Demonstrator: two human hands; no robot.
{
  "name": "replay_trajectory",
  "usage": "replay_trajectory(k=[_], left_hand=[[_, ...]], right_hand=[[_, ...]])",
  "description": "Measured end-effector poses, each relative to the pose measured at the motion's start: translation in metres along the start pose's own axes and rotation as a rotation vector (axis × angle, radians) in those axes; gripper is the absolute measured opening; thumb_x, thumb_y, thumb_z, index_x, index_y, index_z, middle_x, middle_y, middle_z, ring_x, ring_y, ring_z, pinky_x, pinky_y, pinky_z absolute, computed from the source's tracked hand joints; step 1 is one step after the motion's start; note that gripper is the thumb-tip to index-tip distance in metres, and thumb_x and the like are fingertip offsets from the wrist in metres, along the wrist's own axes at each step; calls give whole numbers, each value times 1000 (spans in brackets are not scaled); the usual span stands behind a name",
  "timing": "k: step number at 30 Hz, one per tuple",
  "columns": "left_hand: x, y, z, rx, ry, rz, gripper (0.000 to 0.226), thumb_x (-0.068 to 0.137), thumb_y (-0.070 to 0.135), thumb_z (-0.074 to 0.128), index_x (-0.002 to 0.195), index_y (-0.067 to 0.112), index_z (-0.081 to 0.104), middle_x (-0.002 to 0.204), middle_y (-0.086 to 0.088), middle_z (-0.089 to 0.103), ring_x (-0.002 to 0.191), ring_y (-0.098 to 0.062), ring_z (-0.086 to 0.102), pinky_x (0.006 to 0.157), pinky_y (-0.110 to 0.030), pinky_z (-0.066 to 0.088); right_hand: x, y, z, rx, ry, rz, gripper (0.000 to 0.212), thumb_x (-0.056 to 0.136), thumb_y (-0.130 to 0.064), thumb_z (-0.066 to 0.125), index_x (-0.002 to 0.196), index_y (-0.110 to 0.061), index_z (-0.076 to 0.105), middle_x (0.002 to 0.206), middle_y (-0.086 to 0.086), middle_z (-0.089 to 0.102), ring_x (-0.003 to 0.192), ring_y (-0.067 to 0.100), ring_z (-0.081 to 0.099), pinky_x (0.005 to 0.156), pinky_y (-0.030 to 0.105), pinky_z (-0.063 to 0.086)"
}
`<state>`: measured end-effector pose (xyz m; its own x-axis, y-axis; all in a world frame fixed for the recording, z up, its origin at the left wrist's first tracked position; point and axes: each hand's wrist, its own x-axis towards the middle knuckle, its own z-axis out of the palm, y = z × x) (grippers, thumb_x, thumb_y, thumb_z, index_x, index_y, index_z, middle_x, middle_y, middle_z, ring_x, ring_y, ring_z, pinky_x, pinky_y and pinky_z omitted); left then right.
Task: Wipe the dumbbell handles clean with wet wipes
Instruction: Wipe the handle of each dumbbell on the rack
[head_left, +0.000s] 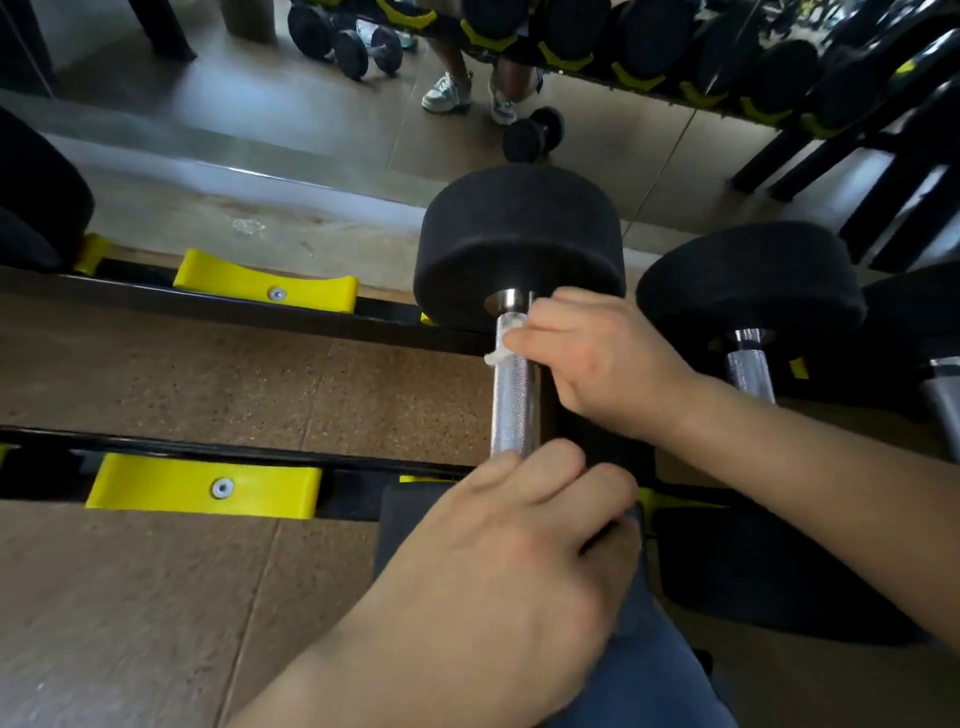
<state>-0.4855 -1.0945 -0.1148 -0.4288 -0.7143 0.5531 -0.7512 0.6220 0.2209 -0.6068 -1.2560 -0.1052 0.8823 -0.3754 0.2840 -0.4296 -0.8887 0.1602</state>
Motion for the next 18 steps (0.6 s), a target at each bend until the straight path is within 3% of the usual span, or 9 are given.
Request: replay_trajectory(k=[4,6,8,10,12,14,18], left_hand=[[-1,0,4,-10,38,-3,16,93,16,59,89,11,73,93,-1,65,70,-19,50,60,-34,42],[-3,-3,2,-28,15,14,19,94,22,57,93,12,73,97,0,66,73,-20,51,62,-35,43],[-5,-5,0,-3,-25,19,27,93,36,57,99,16,73,104,3,66,83,-20,55,67,-32,41],[-8,-9,1,1,-62,21,39,89,50,57,104,18,73,111,4,65,99,-21,56,79,-32,38],[-10,-14,2,-49,-94,46,51,85,59,59,110,17,72,116,2,65,108,-22,56,87,-32,37],[-12,-19,3,-84,-150,72,64,79,66,62,118,15,68,123,2,63,113,-22,54,90,-31,38],[-17,-26,-1,-162,-209,68,66,73,59,74,125,18,65,132,3,58,112,-18,46,96,-26,41]], right_hand=[[-13,-12,-4,39,-122,-164,16,79,-1,57,86,-7,70,77,6,59,69,23,51,65,29,42],[8,2,-3,-48,-95,-93,20,80,-6,49,84,-7,69,79,6,60,70,25,53,61,36,48],[14,6,-2,-60,-49,0,23,79,-9,47,84,-7,69,79,8,60,68,27,54,57,36,47],[-3,-11,-1,31,-43,-67,18,82,-7,53,88,-8,71,79,6,60,69,25,54,59,33,46],[-19,-27,-6,191,-147,-166,11,87,-9,61,92,-8,71,80,5,60,73,23,56,62,34,49],[-13,-18,-7,181,-150,-216,10,87,-8,62,89,-6,71,77,6,60,71,25,56,61,34,49],[5,3,1,38,50,14,18,80,0,56,86,-5,72,73,9,59,64,28,54,56,38,48]])
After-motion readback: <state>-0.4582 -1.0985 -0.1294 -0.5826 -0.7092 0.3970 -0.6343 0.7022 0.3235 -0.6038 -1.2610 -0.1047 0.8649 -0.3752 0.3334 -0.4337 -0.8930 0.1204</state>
